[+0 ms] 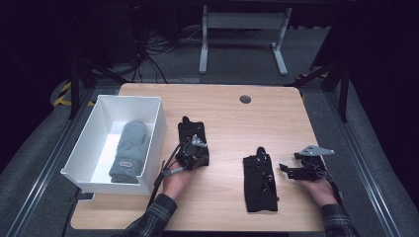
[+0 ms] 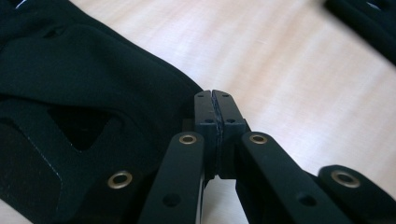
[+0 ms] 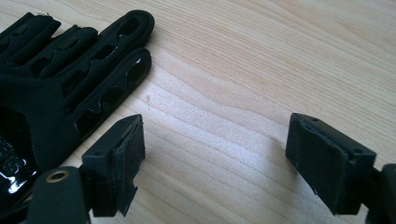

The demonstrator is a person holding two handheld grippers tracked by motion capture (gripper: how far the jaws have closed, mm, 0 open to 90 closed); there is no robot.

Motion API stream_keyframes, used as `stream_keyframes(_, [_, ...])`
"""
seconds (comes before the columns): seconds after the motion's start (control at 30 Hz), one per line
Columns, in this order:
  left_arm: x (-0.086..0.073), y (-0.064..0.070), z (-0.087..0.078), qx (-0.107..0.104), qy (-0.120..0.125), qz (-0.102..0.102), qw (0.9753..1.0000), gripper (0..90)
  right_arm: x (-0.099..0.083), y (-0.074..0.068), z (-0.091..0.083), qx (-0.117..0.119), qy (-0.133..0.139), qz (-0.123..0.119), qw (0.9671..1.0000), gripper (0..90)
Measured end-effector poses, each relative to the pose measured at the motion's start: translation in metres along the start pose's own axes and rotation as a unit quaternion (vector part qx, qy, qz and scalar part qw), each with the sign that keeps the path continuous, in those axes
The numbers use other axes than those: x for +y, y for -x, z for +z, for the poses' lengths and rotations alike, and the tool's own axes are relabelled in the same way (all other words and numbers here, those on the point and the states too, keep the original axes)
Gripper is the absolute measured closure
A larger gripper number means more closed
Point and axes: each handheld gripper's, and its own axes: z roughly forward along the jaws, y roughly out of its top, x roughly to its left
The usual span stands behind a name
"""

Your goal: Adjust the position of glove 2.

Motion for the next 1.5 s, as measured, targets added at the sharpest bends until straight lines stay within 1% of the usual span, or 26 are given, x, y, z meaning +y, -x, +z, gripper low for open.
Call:
stream_keyframes(0.13, [-0.004,0.015,0.0,-0.02,-0.006,0.012,0.9997,90.0,0.0,0.0,0.0,0.0,0.0,0.001,1.0,20.0])
stream_keyframes(0.27, [-0.006,0.03,-0.001,-0.03,-0.018,0.033,0.9989,90.0,0.0,0.0,0.0,-0.002,-0.001,0.002,1.0,19.3])
stream_keyframes(0.33, [-0.006,0.033,-0.002,-0.032,-0.02,0.035,0.9987,89.9,0.0,0.0,0.0,-0.003,-0.001,0.003,1.0,19.2])
stream_keyframes(0.43, [-0.005,0.033,-0.004,-0.037,-0.014,0.034,0.9986,89.9,0.0,0.0,0.0,-0.003,-0.001,0.003,1.0,19.0])
stream_keyframes(0.47, [0.0,0.029,-0.01,-0.034,-0.007,0.033,0.9988,89.9,0.0,0.0,0.0,-0.003,-0.001,0.003,1.0,18.9])
stream_keyframes(0.5, [0.0,0.029,-0.01,-0.034,-0.007,0.033,0.9988,89.9,0.0,0.0,0.0,-0.003,-0.001,0.003,1.0,18.9])
stream_keyframes(0.53, [0.005,0.024,-0.015,-0.024,0.006,0.028,0.9993,89.9,0.0,0.0,0.0,-0.004,-0.002,0.003,1.0,18.8])
stream_keyframes(0.6, [0.01,0.015,-0.019,-0.012,0.012,0.021,0.9996,89.9,0.0,0.0,0.0,-0.004,-0.002,0.003,1.0,18.7])
stream_keyframes(0.67, [0.014,0.005,-0.021,-0.001,0.02,0.007,0.9998,89.9,0.0,0.0,0.0,-0.004,-0.002,0.003,1.0,18.8])
stream_keyframes(0.7, [0.014,0.005,-0.021,-0.001,0.02,0.007,0.9998,89.9,0.0,0.0,0.0,-0.004,-0.002,0.003,1.0,18.8])
stream_keyframes(0.77, [0.016,-0.006,-0.022,0.012,0.026,-0.003,0.9996,89.9,0.0,0.0,0.0,-0.004,-0.002,0.003,1.0,18.7])
stream_keyframes(0.8, [0.017,-0.012,-0.023,0.02,0.022,-0.01,0.9995,89.9,0.0,0.0,0.0,-0.004,-0.002,0.003,1.0,18.7])
stream_keyframes(0.9, [0.019,-0.025,-0.024,0.038,0.031,-0.027,0.9984,89.9,0.0,0.0,0.0,-0.004,-0.002,0.003,1.0,18.7])
stream_keyframes(0.93, [0.019,-0.032,-0.023,0.053,0.036,-0.04,0.9971,89.9,0.0,0.0,0.0,-0.004,-0.002,0.003,1.0,18.7])
stream_keyframes(0.97, [0.019,-0.032,-0.023,0.053,0.036,-0.04,0.9971,89.9,0.0,0.0,0.0,-0.004,-0.002,0.003,1.0,18.7])
stream_keyframes(1.0, [0.018,-0.037,-0.022,0.057,0.033,-0.044,0.9968,89.9,0.0,0.0,0.0,-0.004,-0.002,0.003,1.0,18.7])
stream_keyframes(1.03, [0.016,-0.041,-0.018,0.07,0.026,-0.05,0.996,89.9,0.0,0.0,0.0,-0.004,-0.002,0.003,1.0,18.7])
stream_keyframes(1.07, [0.015,-0.043,-0.015,0.074,0.018,-0.054,0.9957,89.9,0.0,0.0,0.0,-0.004,-0.002,0.003,1.0,18.7])
stream_keyframes(1.1, [0.013,-0.044,-0.012,0.075,0.016,-0.06,0.9953,89.9,0.0,0.0,0.0,-0.004,-0.001,0.003,1.0,18.6])
stream_keyframes(1.17, [0.011,-0.045,-0.005,0.08,-0.002,-0.055,0.9952,89.9,0.0,0.0,0.0,-0.005,-0.002,0.003,1.0,18.5])
stream_keyframes(1.2, [0.01,-0.044,-0.002,0.082,-0.004,-0.052,0.9953,90.0,0.0,0.0,0.0,-0.005,-0.002,0.004,1.0,18.4])
stream_keyframes(1.23, [0.01,-0.045,-0.002,0.078,0.0,-0.051,0.9957,90.0,0.0,0.0,0.0,-0.005,-0.002,0.004,1.0,18.4])
stream_keyframes(1.3, [0.01,-0.043,-0.002,0.068,-0.003,-0.049,0.9965,90.0,0.0,0.0,0.0,-0.005,-0.002,0.004,1.0,18.4])
stream_keyframes(1.33, [0.01,-0.041,-0.001,0.067,-0.002,-0.046,0.9967,90.0,0.0,0.0,0.0,-0.005,-0.002,0.004,1.0,18.4])
stream_keyframes(1.4, [0.011,-0.037,-0.001,0.058,-0.007,-0.039,0.9976,90.0,0.0,0.0,0.0,-0.005,-0.002,0.003,1.0,18.4])
stream_keyframes(1.5, [0.011,-0.026,0.0,0.046,-0.013,-0.016,0.9987,90.0,0.0,0.0,0.0,-0.005,-0.002,0.004,1.0,18.3])
